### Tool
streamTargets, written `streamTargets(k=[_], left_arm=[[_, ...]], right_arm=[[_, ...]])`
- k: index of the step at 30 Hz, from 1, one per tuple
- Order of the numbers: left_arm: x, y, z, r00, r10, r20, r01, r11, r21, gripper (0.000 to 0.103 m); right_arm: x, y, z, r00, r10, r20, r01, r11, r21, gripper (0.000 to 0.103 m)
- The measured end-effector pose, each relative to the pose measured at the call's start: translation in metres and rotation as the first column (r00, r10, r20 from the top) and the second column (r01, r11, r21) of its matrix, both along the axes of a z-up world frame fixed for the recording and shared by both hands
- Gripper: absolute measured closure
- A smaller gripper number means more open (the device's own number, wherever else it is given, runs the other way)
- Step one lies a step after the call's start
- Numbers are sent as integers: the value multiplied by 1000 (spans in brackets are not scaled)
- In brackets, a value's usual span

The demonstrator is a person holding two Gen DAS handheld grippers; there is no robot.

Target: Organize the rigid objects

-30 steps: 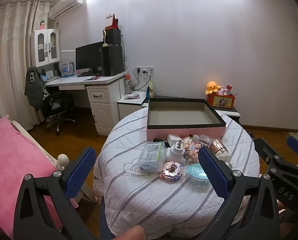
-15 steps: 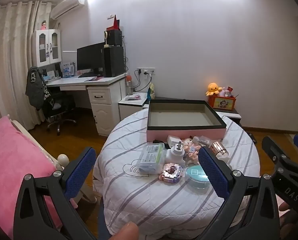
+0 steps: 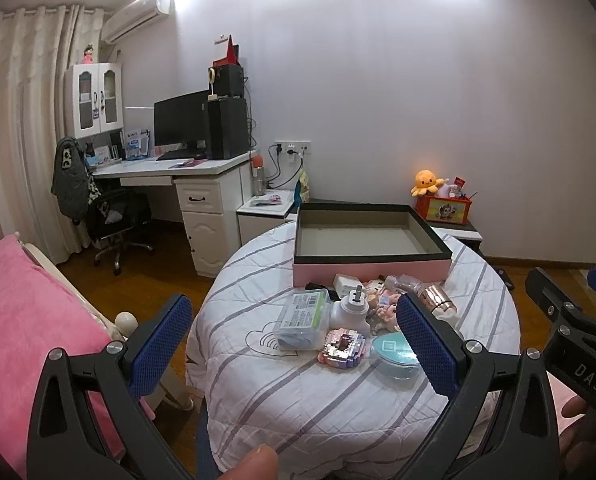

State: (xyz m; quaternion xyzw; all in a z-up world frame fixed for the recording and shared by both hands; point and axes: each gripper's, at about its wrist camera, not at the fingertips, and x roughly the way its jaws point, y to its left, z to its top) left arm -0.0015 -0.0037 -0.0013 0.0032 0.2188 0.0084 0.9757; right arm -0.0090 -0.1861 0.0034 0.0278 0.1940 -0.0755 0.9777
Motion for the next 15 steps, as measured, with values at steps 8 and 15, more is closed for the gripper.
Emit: streamTargets(k=[8, 15], left_arm=[[-2, -1, 0, 1000, -2, 6, 2, 1000, 0, 0], [-1, -2, 0, 1000, -2, 8, 2, 1000, -2, 0]], right_arm=[[-1, 1, 1, 1000, 0, 1, 0, 1000, 0, 0], [-1, 0, 1, 1000, -1, 1, 1, 1000, 0, 0]])
